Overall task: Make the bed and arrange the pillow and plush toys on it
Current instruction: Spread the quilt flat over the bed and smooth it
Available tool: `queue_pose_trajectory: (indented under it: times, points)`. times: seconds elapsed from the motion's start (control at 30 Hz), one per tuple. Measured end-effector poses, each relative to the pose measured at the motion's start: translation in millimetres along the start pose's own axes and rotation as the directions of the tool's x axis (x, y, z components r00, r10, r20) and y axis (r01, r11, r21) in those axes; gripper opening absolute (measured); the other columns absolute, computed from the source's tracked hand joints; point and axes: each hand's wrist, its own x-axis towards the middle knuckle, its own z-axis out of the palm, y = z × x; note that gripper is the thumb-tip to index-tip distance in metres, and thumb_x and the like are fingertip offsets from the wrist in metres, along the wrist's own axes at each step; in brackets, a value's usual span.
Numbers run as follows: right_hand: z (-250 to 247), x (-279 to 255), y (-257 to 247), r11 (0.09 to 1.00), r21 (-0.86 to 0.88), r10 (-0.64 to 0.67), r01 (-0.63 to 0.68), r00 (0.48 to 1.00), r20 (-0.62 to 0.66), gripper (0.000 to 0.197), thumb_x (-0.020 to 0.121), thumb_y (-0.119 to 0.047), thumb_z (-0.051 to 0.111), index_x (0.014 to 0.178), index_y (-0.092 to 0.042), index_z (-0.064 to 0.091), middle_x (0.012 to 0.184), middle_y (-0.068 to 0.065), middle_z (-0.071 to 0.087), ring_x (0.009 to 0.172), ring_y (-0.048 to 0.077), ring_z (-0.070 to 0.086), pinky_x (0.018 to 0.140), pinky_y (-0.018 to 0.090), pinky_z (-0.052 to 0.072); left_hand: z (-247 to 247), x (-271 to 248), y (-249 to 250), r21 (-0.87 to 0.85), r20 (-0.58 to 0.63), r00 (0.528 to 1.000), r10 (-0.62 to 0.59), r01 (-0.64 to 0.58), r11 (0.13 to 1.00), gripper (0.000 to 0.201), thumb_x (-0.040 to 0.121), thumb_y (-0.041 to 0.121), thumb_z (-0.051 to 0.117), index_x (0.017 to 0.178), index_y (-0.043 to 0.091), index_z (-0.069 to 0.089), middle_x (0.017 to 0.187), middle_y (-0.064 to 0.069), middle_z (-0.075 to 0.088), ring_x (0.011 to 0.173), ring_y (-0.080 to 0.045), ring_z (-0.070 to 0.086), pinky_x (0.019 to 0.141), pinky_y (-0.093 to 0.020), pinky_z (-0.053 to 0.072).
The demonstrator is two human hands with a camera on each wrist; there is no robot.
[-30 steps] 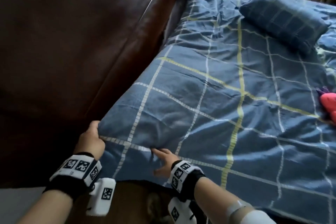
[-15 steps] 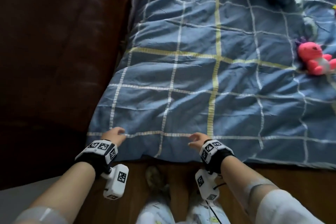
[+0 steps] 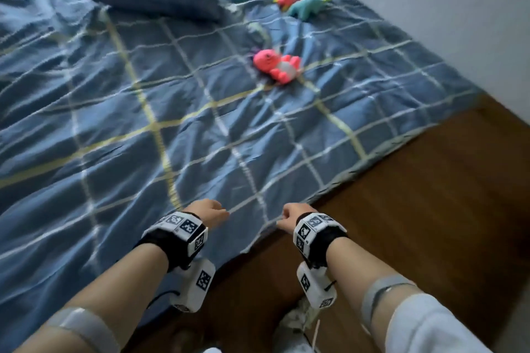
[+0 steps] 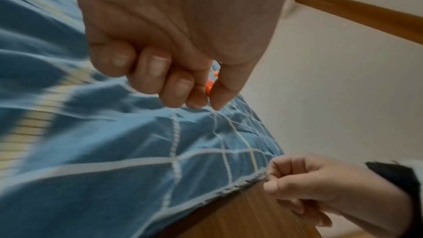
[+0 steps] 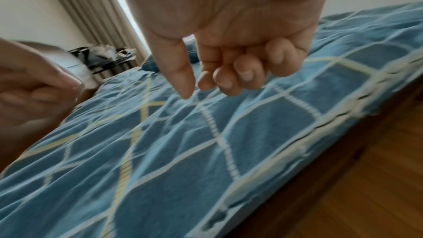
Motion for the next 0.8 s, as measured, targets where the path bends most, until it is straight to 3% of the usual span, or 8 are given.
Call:
queue_pose_trajectory:
  times: [0.1, 0.2, 0.3, 0.37, 0.5, 0.63, 0.73, 0.8]
  points:
    - [-37, -6, 87, 0.988, 0.127, 0.090, -0.084, 0.995, -0.042, 0.023, 0.084, -0.031, 0.054, 0.066, -0.021, 0.044, 0.089, 0.003, 0.054, 0.083, 0.023, 0.051, 0.071, 0.026, 0.039, 26, 17, 100, 0.101, 0.032, 0.996, 0.085, -0.088, 0.991, 0.018, 0.089, 0.031, 0.051, 0.079, 0.018, 0.059, 0.089, -0.005, 0.059, 0.086, -0.019, 0.054, 0.072, -0.021, 0.037]
    - [-73, -12, 175, 0.949, 0.273, 0.189, -0.160, 0.978, -0.084, 0.026, 0.083, -0.031, 0.056, 0.063, -0.023, 0.042, 0.079, -0.001, 0.052, 0.081, 0.021, 0.052, 0.070, 0.026, 0.039, 63, 32, 200, 0.203, 0.109, 0.977, 0.185, -0.204, 0.958, 0.024, 0.090, 0.030, 0.050, 0.097, 0.013, 0.065, 0.104, -0.011, 0.063, 0.090, -0.019, 0.053, 0.076, -0.023, 0.040]
    - [-103, -20, 256, 0.900, 0.389, 0.273, -0.197, 0.950, -0.149, 0.024, 0.083, -0.030, 0.057, 0.064, -0.023, 0.044, 0.075, -0.003, 0.051, 0.078, 0.020, 0.052, 0.068, 0.025, 0.039, 101, 41, 287, 0.270, 0.176, 0.947, 0.269, -0.309, 0.912, 0.018, 0.089, 0.031, 0.051, 0.080, 0.019, 0.060, 0.093, -0.004, 0.059, 0.088, -0.019, 0.054, 0.077, -0.026, 0.041]
    - [-119, -25, 303, 0.868, 0.450, 0.323, -0.210, 0.927, -0.190, 0.023, 0.082, -0.030, 0.058, 0.064, -0.022, 0.045, 0.075, -0.003, 0.052, 0.077, 0.021, 0.053, 0.068, 0.025, 0.041, 122, 44, 337, 0.326, 0.224, 0.927, 0.300, -0.361, 0.874, 0.019, 0.091, 0.031, 0.049, 0.084, 0.018, 0.060, 0.086, 0.000, 0.056, 0.085, -0.017, 0.052, 0.076, -0.026, 0.041]
    - [-141, -31, 375, 0.824, 0.521, 0.374, -0.225, 0.906, -0.200, 0.023, 0.083, -0.032, 0.058, 0.066, -0.024, 0.045, 0.082, -0.001, 0.055, 0.079, 0.021, 0.055, 0.071, 0.029, 0.044, 148, 52, 411, 0.404, 0.287, 0.910, 0.300, -0.399, 0.823, 0.023, 0.093, 0.031, 0.045, 0.085, 0.016, 0.059, 0.067, 0.005, 0.052, 0.077, -0.017, 0.054, 0.072, -0.027, 0.043]
    - [-153, -17, 422, 0.800, 0.552, 0.390, -0.236, 0.903, -0.179, 0.020, 0.084, -0.032, 0.057, 0.069, -0.023, 0.046, 0.077, -0.003, 0.054, 0.076, 0.019, 0.054, 0.068, 0.029, 0.043, 161, 83, 462, 0.434, 0.288, 0.919, 0.271, -0.377, 0.818, 0.027, 0.093, 0.027, 0.047, 0.101, 0.010, 0.066, 0.074, 0.000, 0.056, 0.081, -0.018, 0.053, 0.078, -0.030, 0.046]
    - [-164, 6, 449, 0.802, 0.549, 0.379, -0.235, 0.911, -0.163, 0.020, 0.085, -0.032, 0.057, 0.070, -0.023, 0.046, 0.074, -0.004, 0.053, 0.071, 0.016, 0.052, 0.062, 0.027, 0.042, 171, 119, 495, 0.456, 0.263, 0.938, 0.224, -0.325, 0.828, 0.020, 0.093, 0.024, 0.048, 0.094, 0.010, 0.062, 0.066, 0.000, 0.053, 0.075, -0.018, 0.054, 0.067, -0.024, 0.045]
    - [-176, 26, 467, 0.810, 0.530, 0.379, -0.253, 0.914, -0.143, 0.019, 0.085, -0.031, 0.057, 0.072, -0.023, 0.046, 0.072, -0.005, 0.052, 0.065, 0.013, 0.050, 0.055, 0.024, 0.039, 176, 144, 512, 0.497, 0.265, 0.950, 0.165, -0.281, 0.821, 0.022, 0.093, 0.025, 0.047, 0.097, 0.007, 0.061, 0.073, -0.002, 0.056, 0.077, -0.018, 0.055, 0.067, -0.026, 0.043]
